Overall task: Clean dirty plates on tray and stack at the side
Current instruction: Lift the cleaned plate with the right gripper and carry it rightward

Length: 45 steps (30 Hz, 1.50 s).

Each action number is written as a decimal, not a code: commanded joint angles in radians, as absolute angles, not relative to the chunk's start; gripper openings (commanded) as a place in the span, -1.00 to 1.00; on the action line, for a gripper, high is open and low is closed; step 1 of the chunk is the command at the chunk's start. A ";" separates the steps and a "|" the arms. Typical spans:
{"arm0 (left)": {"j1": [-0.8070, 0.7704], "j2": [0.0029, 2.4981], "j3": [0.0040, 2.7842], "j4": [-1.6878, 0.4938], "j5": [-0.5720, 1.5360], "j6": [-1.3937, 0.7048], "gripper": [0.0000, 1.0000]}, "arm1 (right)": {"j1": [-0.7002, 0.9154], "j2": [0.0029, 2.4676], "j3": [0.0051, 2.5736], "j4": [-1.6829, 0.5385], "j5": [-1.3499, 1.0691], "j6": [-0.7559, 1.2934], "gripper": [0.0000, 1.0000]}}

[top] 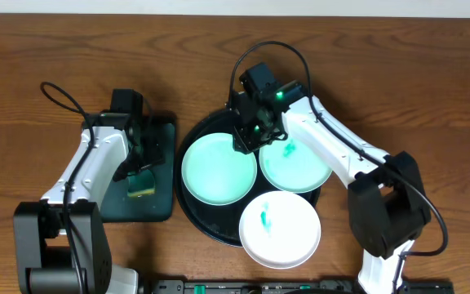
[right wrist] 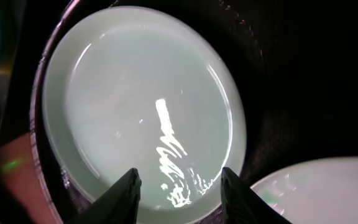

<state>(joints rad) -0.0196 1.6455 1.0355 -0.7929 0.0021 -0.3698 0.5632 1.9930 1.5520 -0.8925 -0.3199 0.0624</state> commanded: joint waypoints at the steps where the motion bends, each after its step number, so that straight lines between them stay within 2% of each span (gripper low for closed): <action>1: -0.016 1.644 1.026 -0.796 0.009 -0.368 0.55 | 0.554 2.040 1.554 -0.866 -0.223 0.083 -0.21; 11: -0.016 1.644 1.026 -0.795 0.009 -0.368 0.55 | 0.547 2.147 1.554 -0.837 -0.241 0.084 -0.14; 15: -0.016 1.644 1.026 -0.796 0.009 -0.368 0.55 | 0.551 2.197 1.554 -0.837 -0.257 0.097 -0.23; 17: -0.016 1.644 1.026 -0.796 0.009 -0.369 0.56 | 0.551 2.212 1.554 -0.837 -0.279 0.097 -0.37; 21: -0.016 1.644 1.026 -0.796 0.009 -0.369 0.56 | 0.556 2.216 1.554 -0.830 -0.289 0.097 -0.87; 23: -0.016 1.644 1.026 -0.796 0.009 -0.369 0.57 | 0.557 2.216 1.554 -0.830 -0.289 0.097 -0.98; 38: -0.016 1.644 1.026 -0.805 0.012 -0.369 0.57 | 0.509 2.157 1.602 -0.957 -0.364 0.105 -0.97; 45: -0.016 1.644 1.026 -0.805 0.012 -0.369 0.57 | 0.385 2.093 1.607 -1.006 -0.574 0.117 -0.97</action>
